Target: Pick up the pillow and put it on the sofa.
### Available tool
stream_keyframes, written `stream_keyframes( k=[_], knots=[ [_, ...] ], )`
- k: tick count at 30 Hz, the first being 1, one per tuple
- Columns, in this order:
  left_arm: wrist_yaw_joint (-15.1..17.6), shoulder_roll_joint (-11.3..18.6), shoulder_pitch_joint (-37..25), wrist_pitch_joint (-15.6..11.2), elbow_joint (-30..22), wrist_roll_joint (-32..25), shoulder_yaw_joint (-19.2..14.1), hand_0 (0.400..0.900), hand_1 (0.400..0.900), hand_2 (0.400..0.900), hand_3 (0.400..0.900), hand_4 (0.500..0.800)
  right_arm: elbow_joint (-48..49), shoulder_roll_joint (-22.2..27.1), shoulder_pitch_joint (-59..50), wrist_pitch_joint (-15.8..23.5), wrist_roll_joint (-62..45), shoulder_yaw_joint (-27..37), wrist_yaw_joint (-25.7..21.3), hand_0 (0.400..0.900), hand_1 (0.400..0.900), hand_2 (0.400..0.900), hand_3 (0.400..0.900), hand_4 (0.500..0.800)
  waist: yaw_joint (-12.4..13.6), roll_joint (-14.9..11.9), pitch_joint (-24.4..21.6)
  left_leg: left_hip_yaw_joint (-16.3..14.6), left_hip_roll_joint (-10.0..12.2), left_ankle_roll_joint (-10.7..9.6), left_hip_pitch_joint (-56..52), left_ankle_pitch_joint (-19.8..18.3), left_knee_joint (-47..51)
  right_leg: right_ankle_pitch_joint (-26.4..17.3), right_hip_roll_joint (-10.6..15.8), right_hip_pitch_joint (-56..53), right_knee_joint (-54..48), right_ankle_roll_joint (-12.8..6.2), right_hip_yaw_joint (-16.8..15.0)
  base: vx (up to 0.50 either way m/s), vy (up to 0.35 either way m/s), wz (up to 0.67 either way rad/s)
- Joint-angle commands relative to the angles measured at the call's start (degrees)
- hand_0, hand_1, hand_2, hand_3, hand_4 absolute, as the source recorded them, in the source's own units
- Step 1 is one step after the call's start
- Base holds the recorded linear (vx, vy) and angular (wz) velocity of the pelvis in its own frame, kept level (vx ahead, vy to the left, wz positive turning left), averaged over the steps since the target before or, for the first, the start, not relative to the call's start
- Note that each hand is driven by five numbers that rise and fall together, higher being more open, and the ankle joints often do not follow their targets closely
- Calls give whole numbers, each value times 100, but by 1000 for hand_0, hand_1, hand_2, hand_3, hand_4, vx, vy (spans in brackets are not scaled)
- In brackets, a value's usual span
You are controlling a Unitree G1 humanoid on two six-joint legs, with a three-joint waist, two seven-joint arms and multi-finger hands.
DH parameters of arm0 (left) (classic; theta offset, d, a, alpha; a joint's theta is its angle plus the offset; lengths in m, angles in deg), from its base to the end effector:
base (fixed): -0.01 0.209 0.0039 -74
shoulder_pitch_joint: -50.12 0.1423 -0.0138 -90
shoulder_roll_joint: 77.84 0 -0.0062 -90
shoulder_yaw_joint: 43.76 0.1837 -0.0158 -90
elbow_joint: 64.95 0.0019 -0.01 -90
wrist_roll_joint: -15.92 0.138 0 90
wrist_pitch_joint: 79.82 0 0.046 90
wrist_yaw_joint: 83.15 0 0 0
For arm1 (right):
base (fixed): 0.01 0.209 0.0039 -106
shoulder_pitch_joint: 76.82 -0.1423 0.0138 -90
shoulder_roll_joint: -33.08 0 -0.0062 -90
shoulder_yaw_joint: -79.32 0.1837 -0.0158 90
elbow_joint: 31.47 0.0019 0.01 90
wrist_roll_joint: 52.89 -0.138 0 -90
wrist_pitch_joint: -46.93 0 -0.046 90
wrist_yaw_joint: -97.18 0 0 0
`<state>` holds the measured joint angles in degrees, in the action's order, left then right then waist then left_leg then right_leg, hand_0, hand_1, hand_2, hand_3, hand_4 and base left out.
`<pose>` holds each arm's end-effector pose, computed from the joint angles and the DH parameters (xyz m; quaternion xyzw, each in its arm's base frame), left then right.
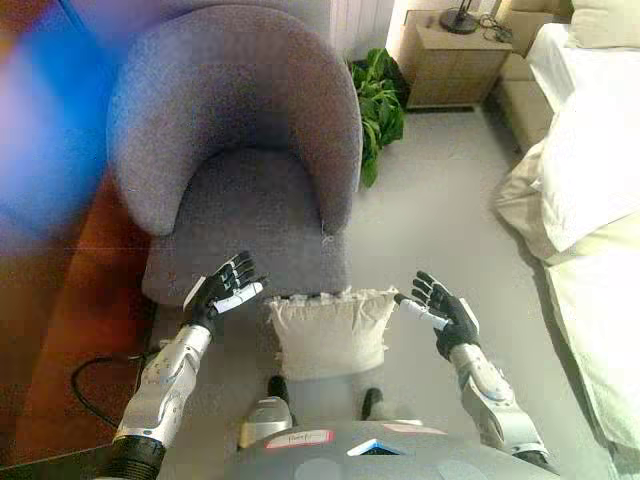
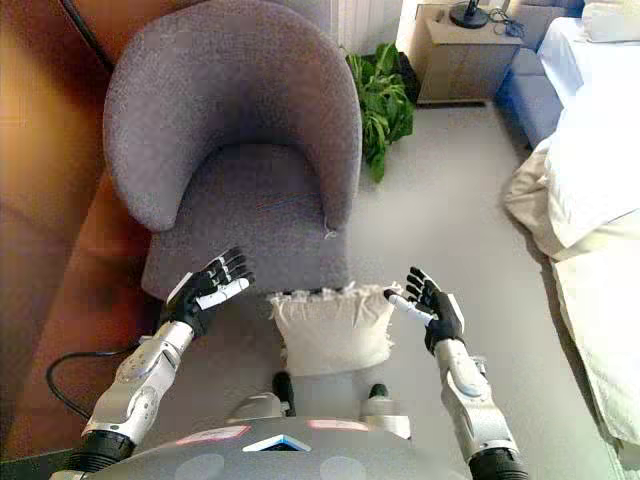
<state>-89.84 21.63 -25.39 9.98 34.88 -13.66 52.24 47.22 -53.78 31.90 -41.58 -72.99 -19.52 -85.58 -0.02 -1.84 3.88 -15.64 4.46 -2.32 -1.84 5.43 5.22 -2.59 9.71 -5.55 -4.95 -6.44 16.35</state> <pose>0.1329 0.2375 -0.0128 -0.0478 0.2145 -0.0253 0.9752 0.1082 -0.2088 -0.0349 0.0058 0.2595 -0.0292 0.9653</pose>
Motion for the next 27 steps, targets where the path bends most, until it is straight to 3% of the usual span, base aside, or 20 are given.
stream_keyframes(
  k=[1, 5, 22, 27],
  knots=[
    [-97, 151, -393, -492, -250, -154, -270, 900, 900, 900, 900, 800, 517, 270, -402, 393, 3, 29, -36, 900, 900, 900, 900, 800, -131, 63, -50, 87, 349, -240, -187, -340, -22, -123, 97, 93, 42, -287, 151, 0, 0, 0],
    [-224, 187, -394, -440, -312, -187, -215, 900, 900, 900, 900, 800, 553, 347, -419, 412, 190, 9, -130, 900, 900, 900, 900, 800, -136, 61, -34, 30, 361, -225, -200, -348, -22, -112, 122, 105, 74, -295, 154, 0, 0, 0],
    [-174, 310, -393, -405, -393, -38, -346, 900, 900, 900, 900, 800, 584, 603, -528, 174, 744, 64, -350, 900, 900, 900, 900, 800, -58, 23, 35, 2, 333, -170, -365, -396, -27, -20, 184, 14, 173, -296, 150, 21, -8, -2],
    [-176, 302, -355, -373, -421, -25, -364, 900, 900, 900, 900, 800, 701, 678, -472, 169, 1373, 84, -413, 900, 900, 900, 900, 800, -72, 10, 7, 31, 338, -188, -397, -420, -22, -25, 173, -19, 143, -313, 136, 13, -3, -1]
  ],
)
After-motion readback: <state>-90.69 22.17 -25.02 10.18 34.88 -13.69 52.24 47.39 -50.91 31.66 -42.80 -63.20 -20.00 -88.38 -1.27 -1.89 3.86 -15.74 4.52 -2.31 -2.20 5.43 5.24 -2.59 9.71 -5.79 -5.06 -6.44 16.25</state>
